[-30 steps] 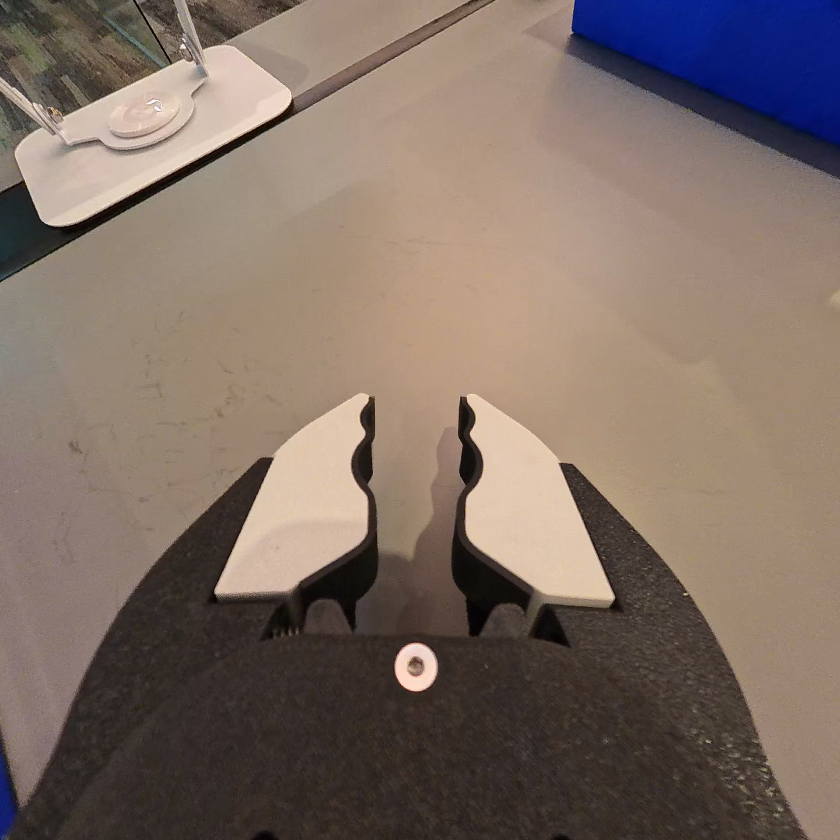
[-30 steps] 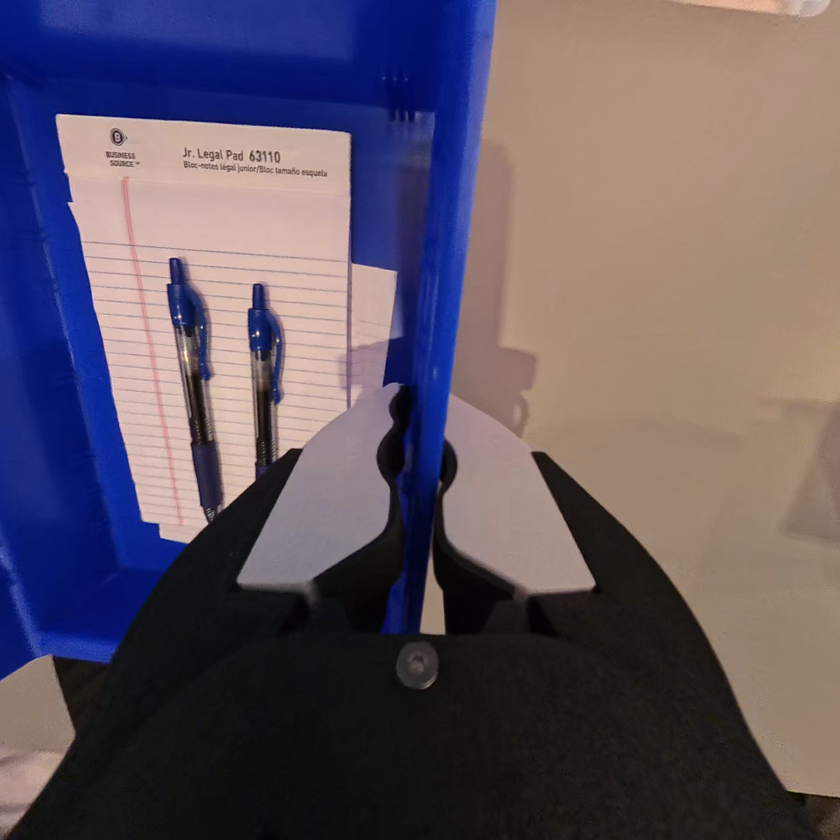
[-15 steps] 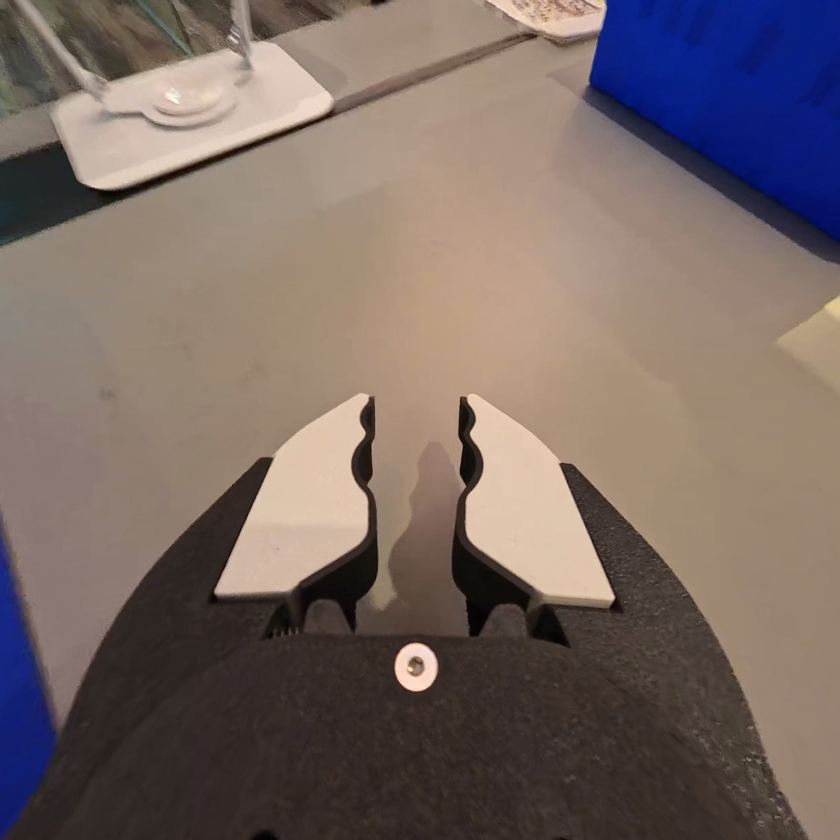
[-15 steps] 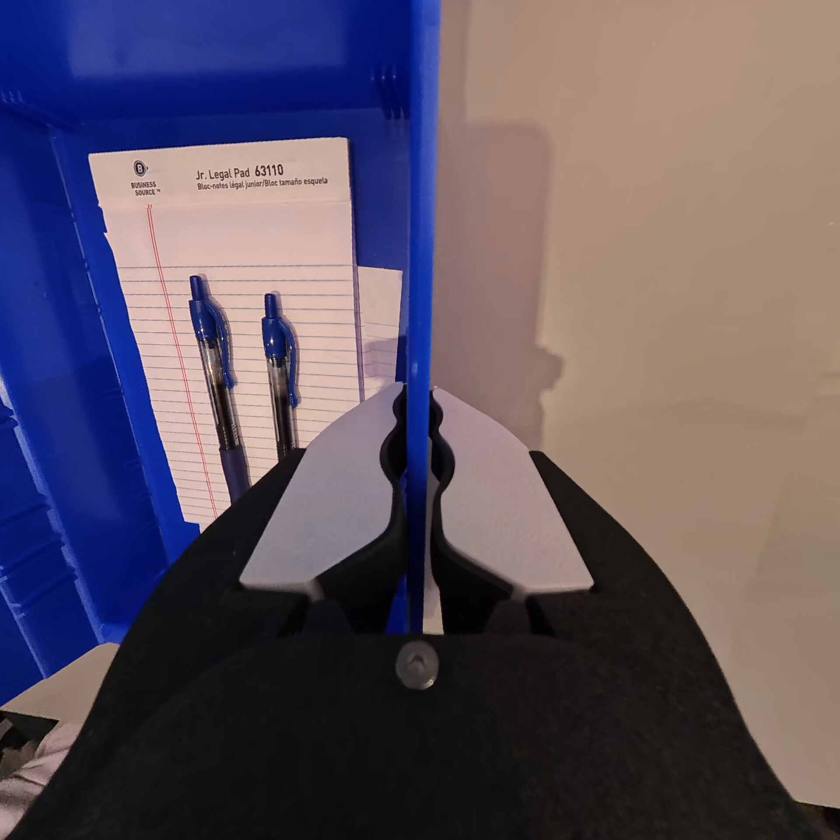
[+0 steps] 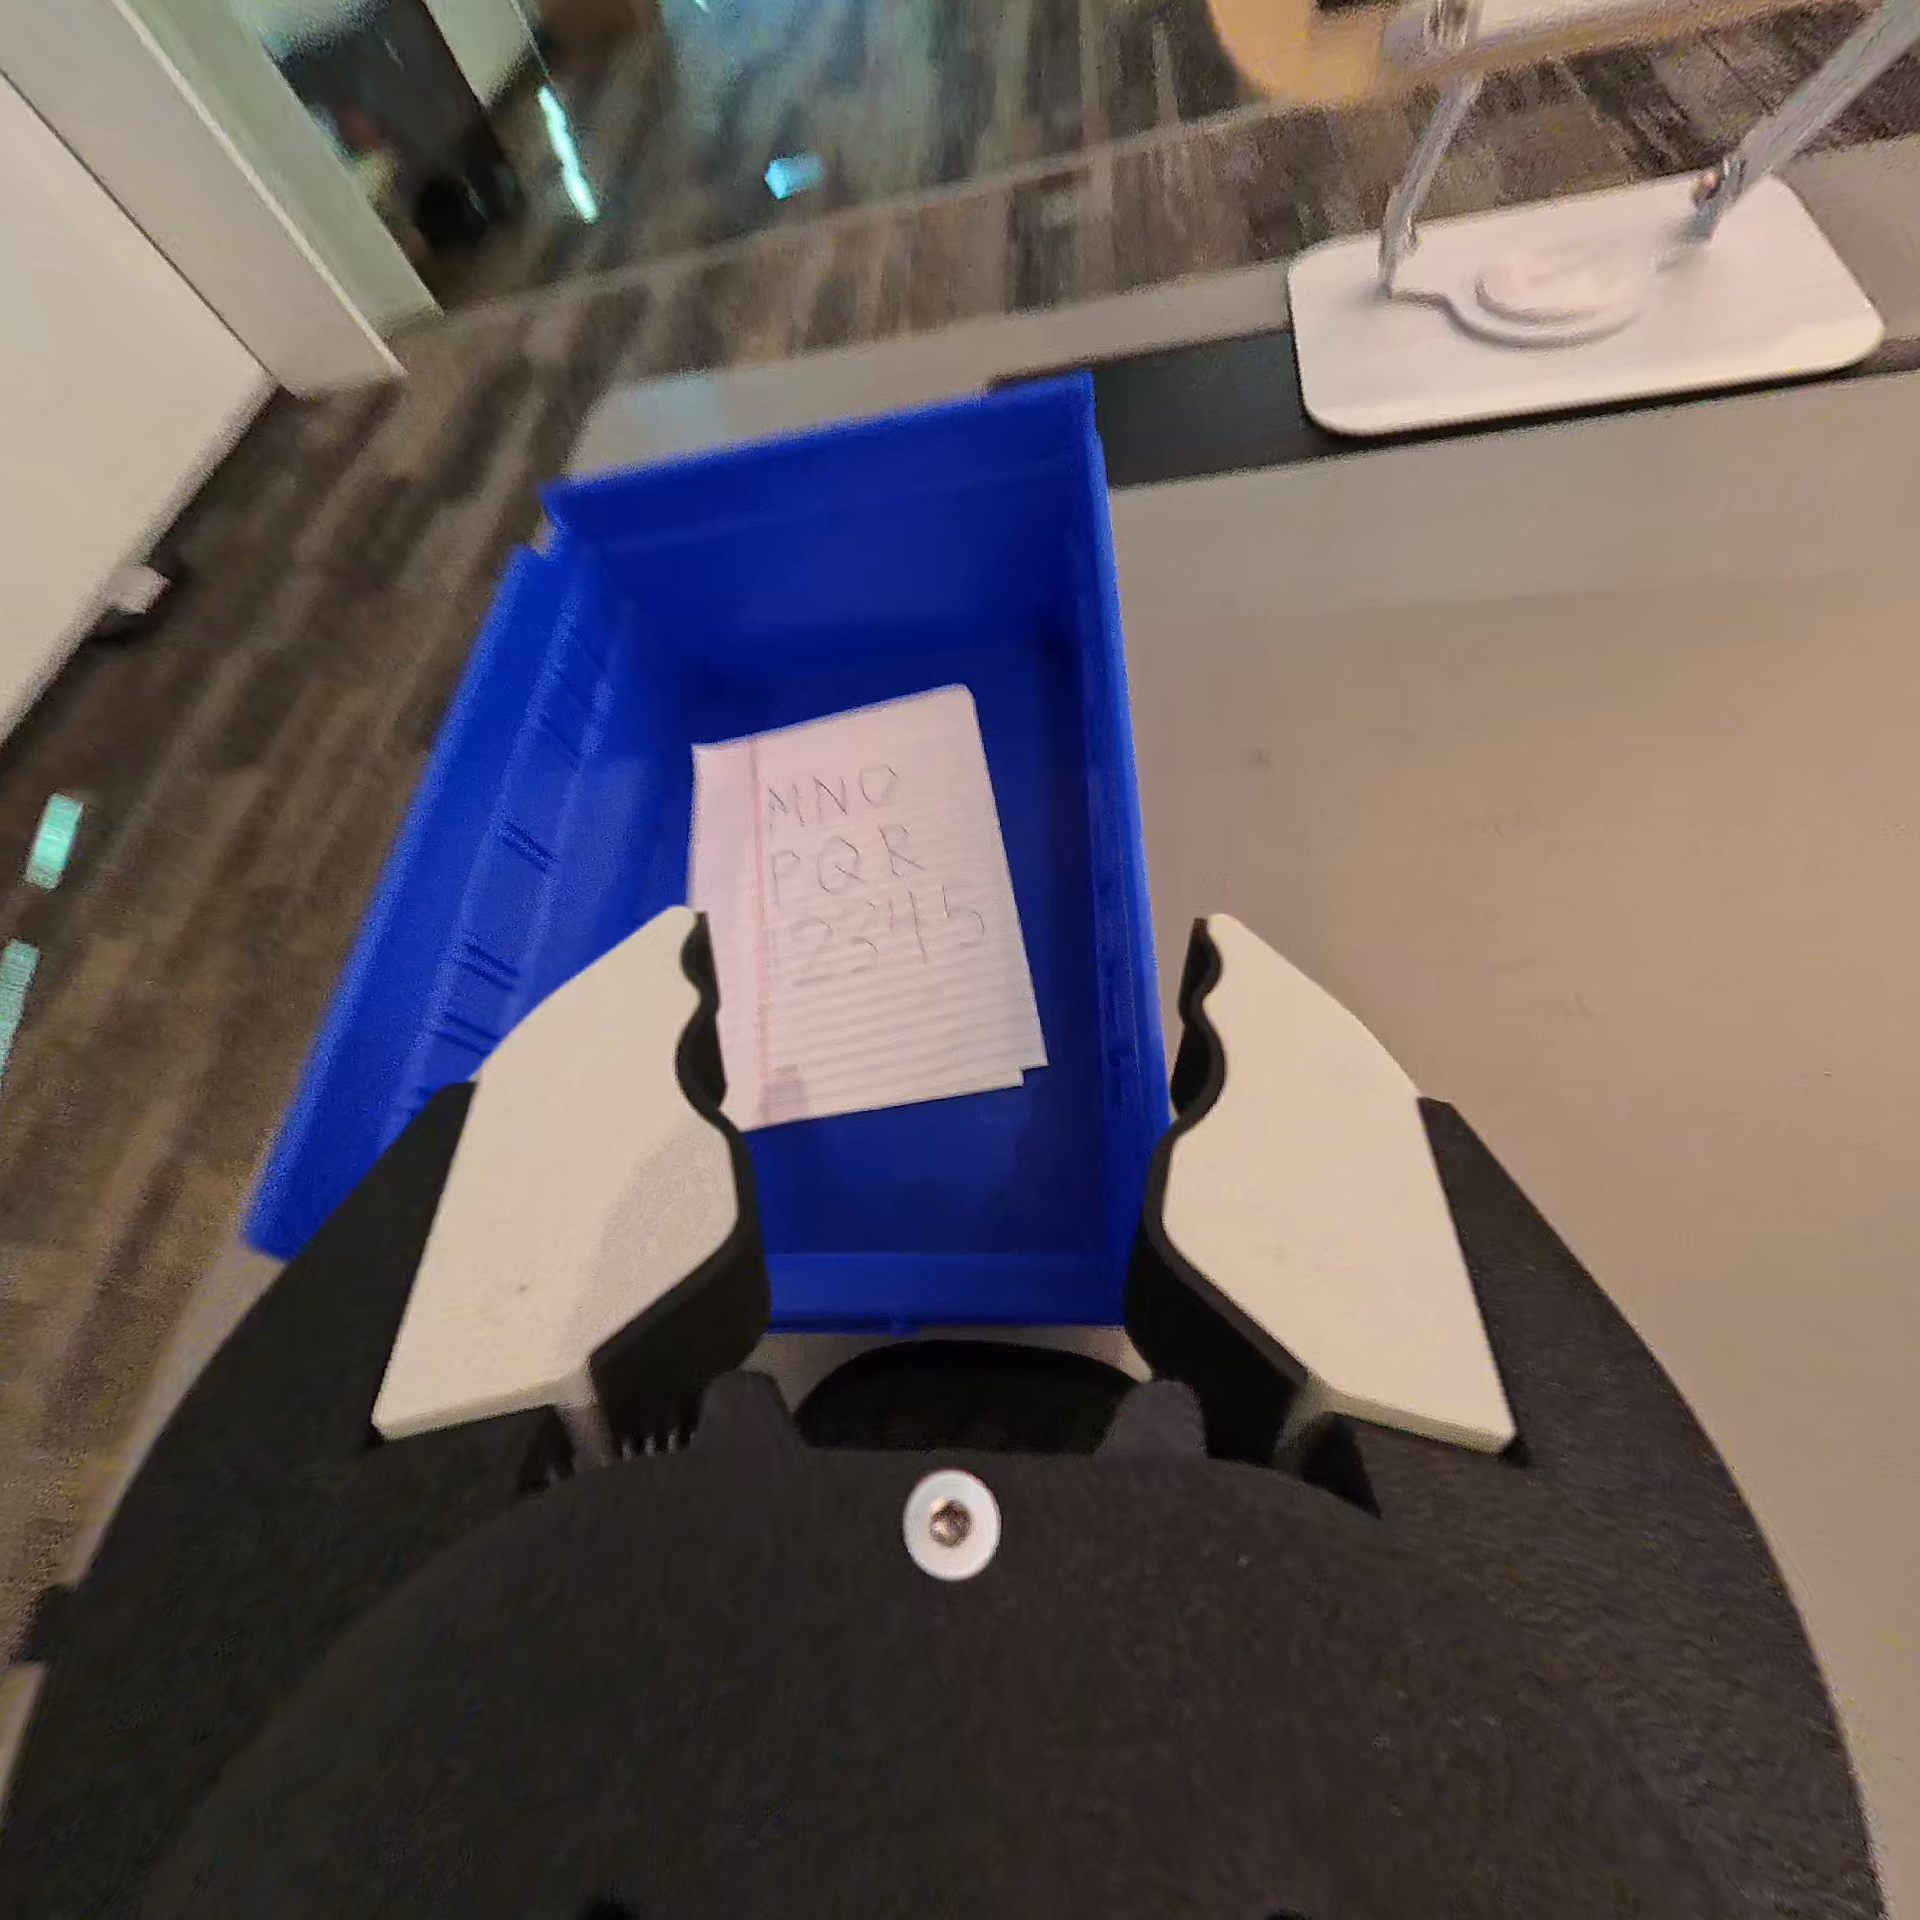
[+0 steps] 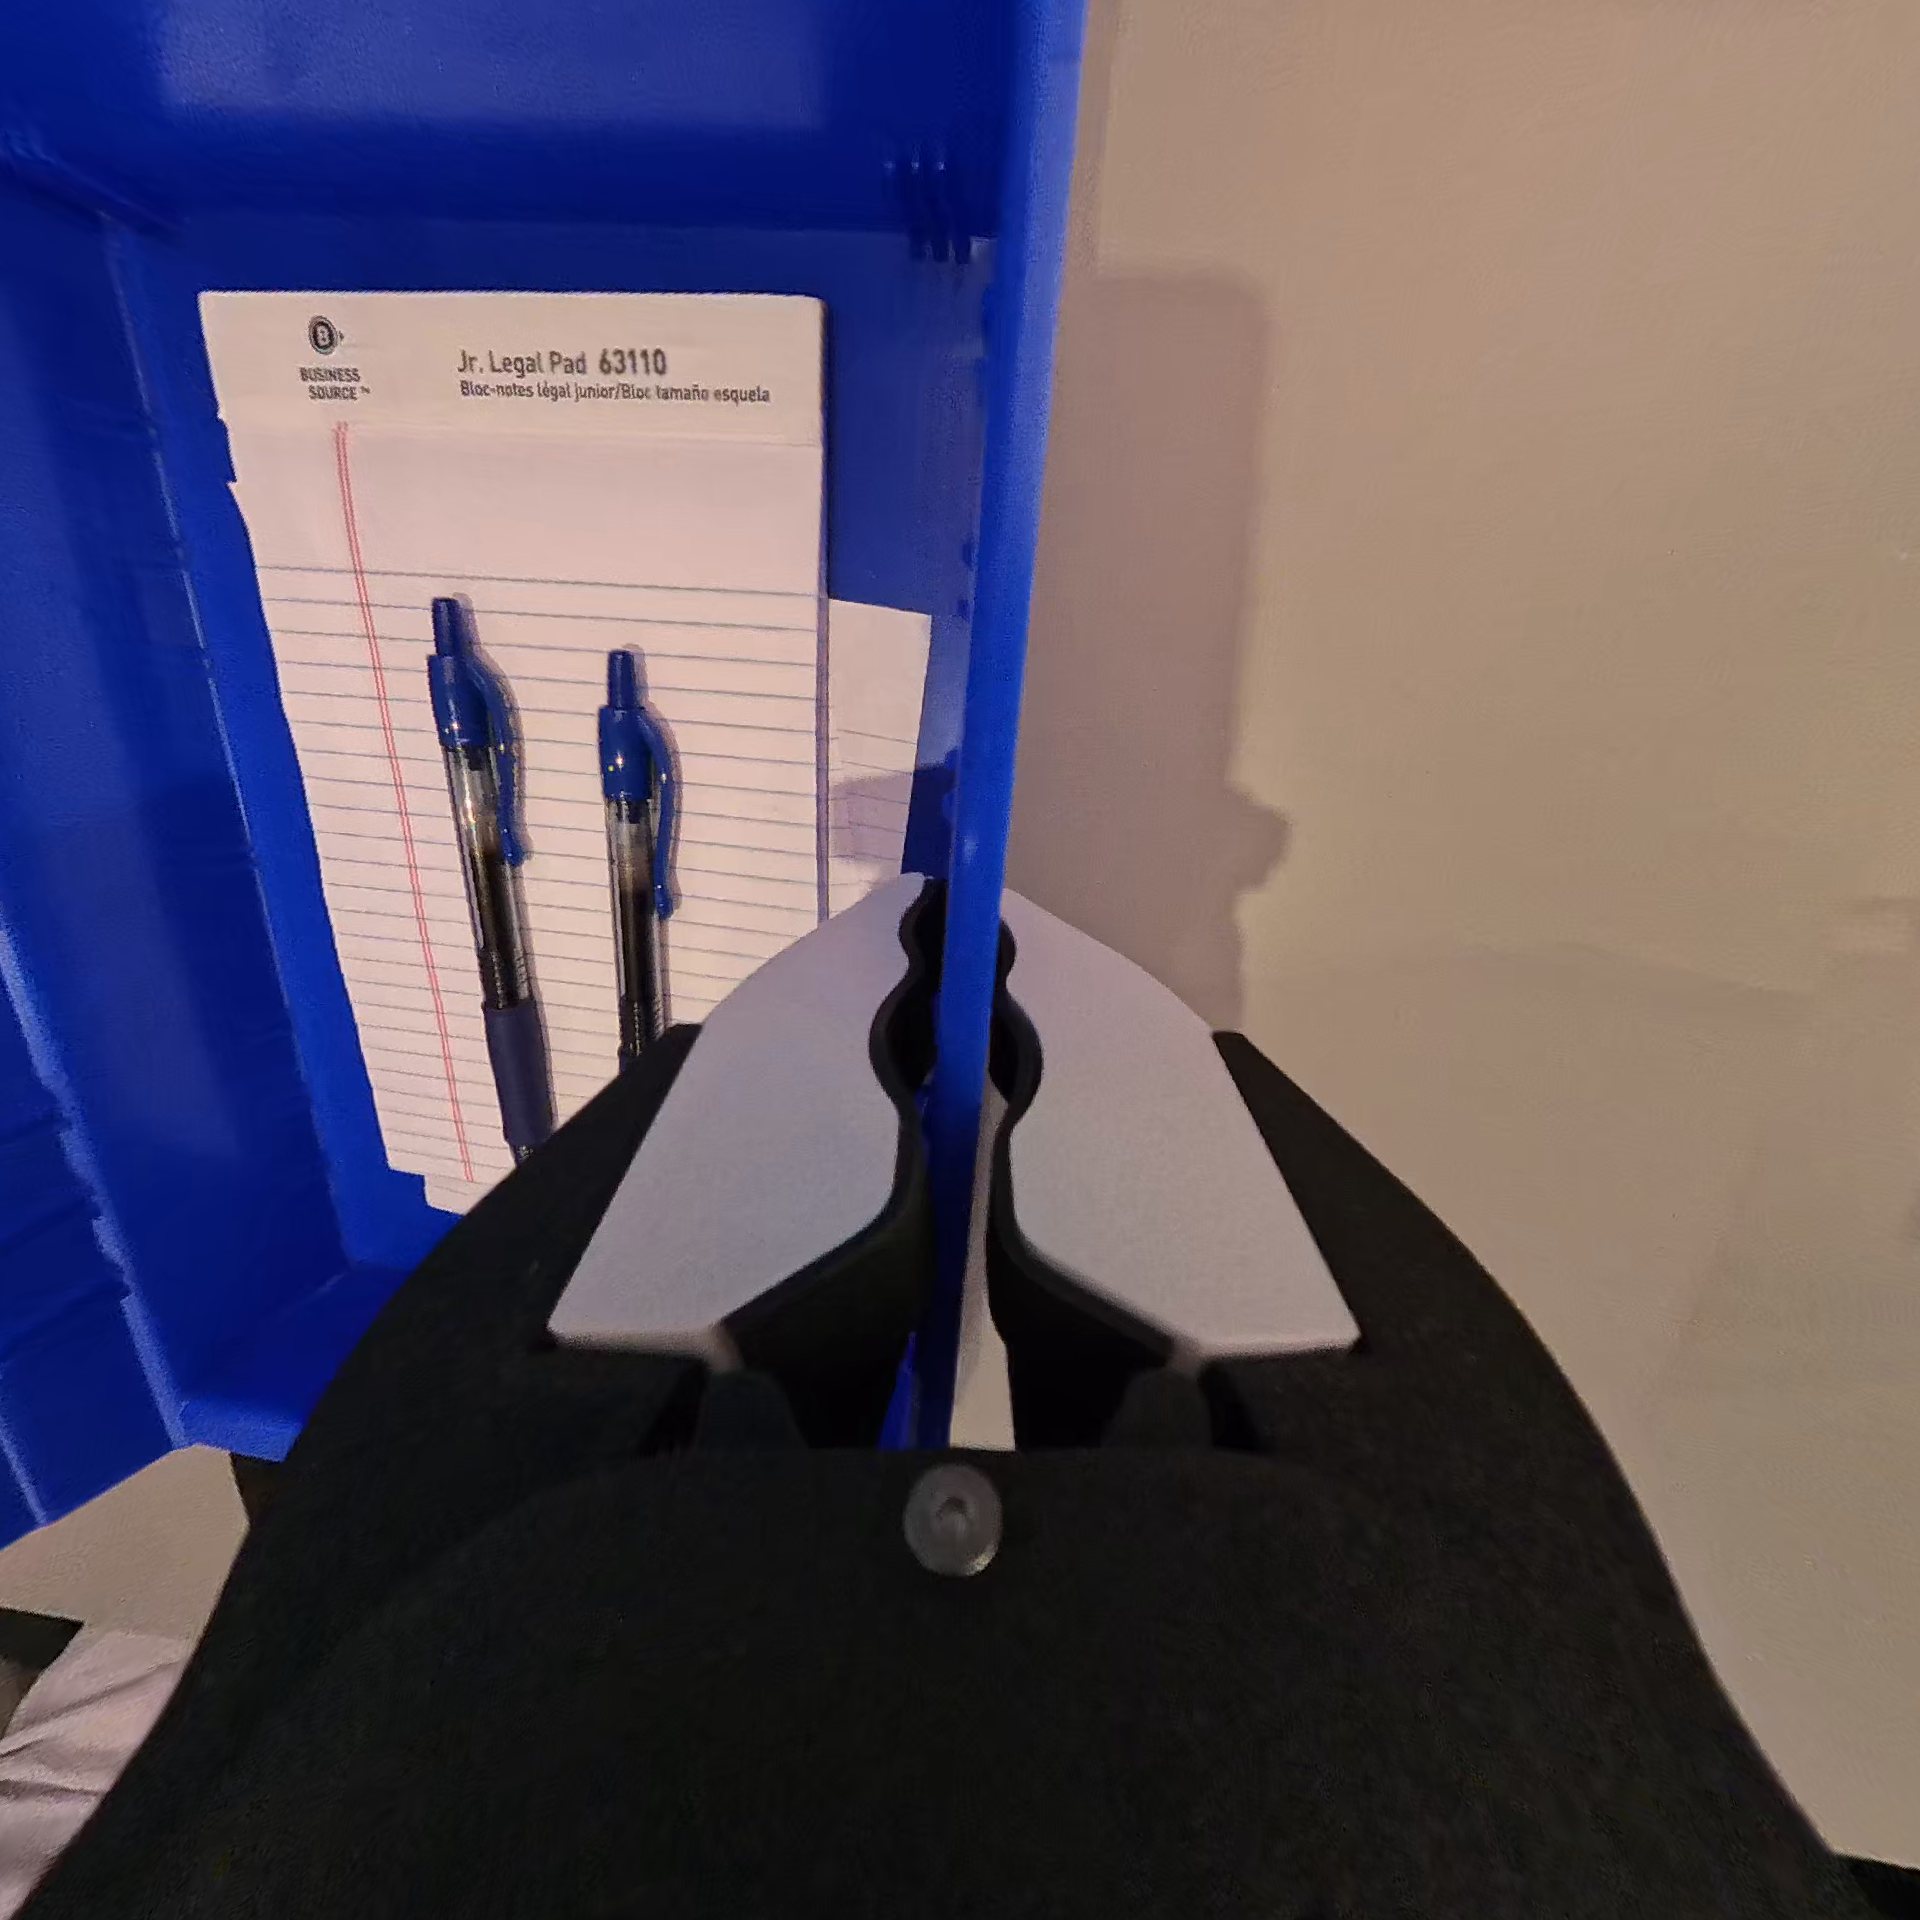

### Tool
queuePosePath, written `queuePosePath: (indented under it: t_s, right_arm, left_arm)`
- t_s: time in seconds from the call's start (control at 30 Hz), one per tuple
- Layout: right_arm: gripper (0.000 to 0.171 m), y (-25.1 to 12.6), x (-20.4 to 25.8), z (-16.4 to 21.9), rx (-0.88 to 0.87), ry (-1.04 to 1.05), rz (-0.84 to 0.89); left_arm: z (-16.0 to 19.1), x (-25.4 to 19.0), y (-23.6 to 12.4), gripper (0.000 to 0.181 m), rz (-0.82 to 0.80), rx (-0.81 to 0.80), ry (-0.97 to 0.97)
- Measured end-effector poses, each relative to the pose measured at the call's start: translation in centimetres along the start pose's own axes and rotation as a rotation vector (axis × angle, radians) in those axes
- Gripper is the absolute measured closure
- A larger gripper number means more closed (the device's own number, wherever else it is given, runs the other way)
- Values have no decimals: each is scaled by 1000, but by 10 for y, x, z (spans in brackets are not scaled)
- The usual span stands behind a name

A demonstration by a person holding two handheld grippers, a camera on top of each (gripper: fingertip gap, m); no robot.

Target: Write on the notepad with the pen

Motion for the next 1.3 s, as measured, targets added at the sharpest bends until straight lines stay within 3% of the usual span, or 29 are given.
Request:
queuePosePath:
  t_s: [0.27, 0.33, 0.47, 0.77, 0.93, 1.07, 1.3]
  right_arm:
    - [165, 0, -1, 2, -8, 15, -30]
    - [165, 0, 0, 2, -6, 9, -23]
    - [165, 0, 0, 2, -5, 1, -22]
    - [165, 0, -1, 2, 0, -6, -26]
    - [165, 0, -1, 3, 1, -3, -25]
    - [165, 0, 1, 3, 2, 0, -20]
    - [164, 0, 10, 8, 5, 40, -36]
  left_arm:
    - [41, -19, 44, 114, 161, 145, -130]
    - [42, -24, 53, 125, 164, 163, -113]
    - [38, -35, 63, 164, 214, 138, -93]
    - [32, -58, 63, 167, 203, 144, -27]
    - [31, -98, 46, 166, 252, 135, -24]
    - [31, -135, 30, 160, 342, 95, -165]
    - [29, -189, 9, 159, 425, 69, -139]
Point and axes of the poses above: each gripper's, where its closed fingertips meet, y out along the fingers, z out of its underside, x = y × z across the jaws, the point moved 7 cm from there along -y, back along the fingers, and after that the axes turned 2 degrees about -x, right-handed, at the moved point
